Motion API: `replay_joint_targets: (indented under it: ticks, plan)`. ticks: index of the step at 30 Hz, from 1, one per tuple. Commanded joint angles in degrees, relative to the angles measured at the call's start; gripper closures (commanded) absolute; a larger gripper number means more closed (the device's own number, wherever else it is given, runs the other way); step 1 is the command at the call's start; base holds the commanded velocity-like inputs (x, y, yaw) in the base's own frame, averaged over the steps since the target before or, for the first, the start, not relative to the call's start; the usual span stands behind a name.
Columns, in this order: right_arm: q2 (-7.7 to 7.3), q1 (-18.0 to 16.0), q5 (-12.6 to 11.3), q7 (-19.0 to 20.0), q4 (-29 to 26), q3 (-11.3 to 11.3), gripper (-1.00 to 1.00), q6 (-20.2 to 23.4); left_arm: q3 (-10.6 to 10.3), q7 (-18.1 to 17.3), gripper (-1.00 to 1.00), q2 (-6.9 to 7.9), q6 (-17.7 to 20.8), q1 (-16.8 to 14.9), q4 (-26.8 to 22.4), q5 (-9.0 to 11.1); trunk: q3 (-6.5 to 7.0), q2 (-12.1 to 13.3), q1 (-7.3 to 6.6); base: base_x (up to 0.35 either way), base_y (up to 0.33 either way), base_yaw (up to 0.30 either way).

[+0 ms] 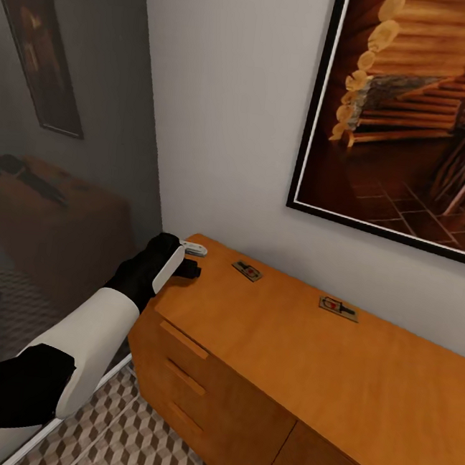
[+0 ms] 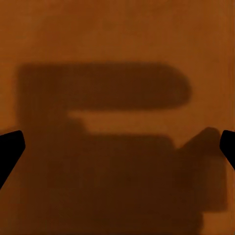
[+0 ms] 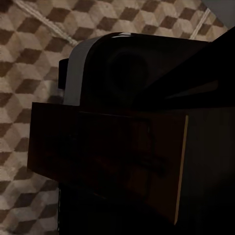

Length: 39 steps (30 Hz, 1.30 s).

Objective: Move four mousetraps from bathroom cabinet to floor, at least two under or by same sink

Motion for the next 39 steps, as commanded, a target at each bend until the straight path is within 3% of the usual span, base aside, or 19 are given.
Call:
replay_joint_targets:
  ticks: [1,19,30,39]
  plan:
    - [-0.03,-0.04,-0.59,1.12,0.07,0.44,1.00,-0.22,-0.13,0.55,-1.00,0.03,0.16,-0.04,-0.04,0.60,-0.05,-0.03,0.00,0.000,0.000,0.000]
    - [0.18,-0.04,-0.60,1.46,0.07,0.44,1.00,-0.14,-0.07,0.54,-1.00,0.01,0.16,-0.04,-0.69,0.65,-0.05,-0.03,0.00,0.000,0.000,0.000]
    - [0.30,-0.04,-0.63,1.46,0.07,0.44,1.00,-0.14,-0.27,0.40,-1.00,-1.13,0.24,-0.11,-5.13,0.85,-0.05,-0.03,0.00,0.000,0.000,0.000]
    - [0.30,-0.04,-0.63,1.45,0.07,0.44,1.00,-0.14,-0.57,0.30,-1.00,-1.08,0.33,-0.13,-5.60,0.86,-0.05,-0.03,0.00,0.000,0.000,0.000]
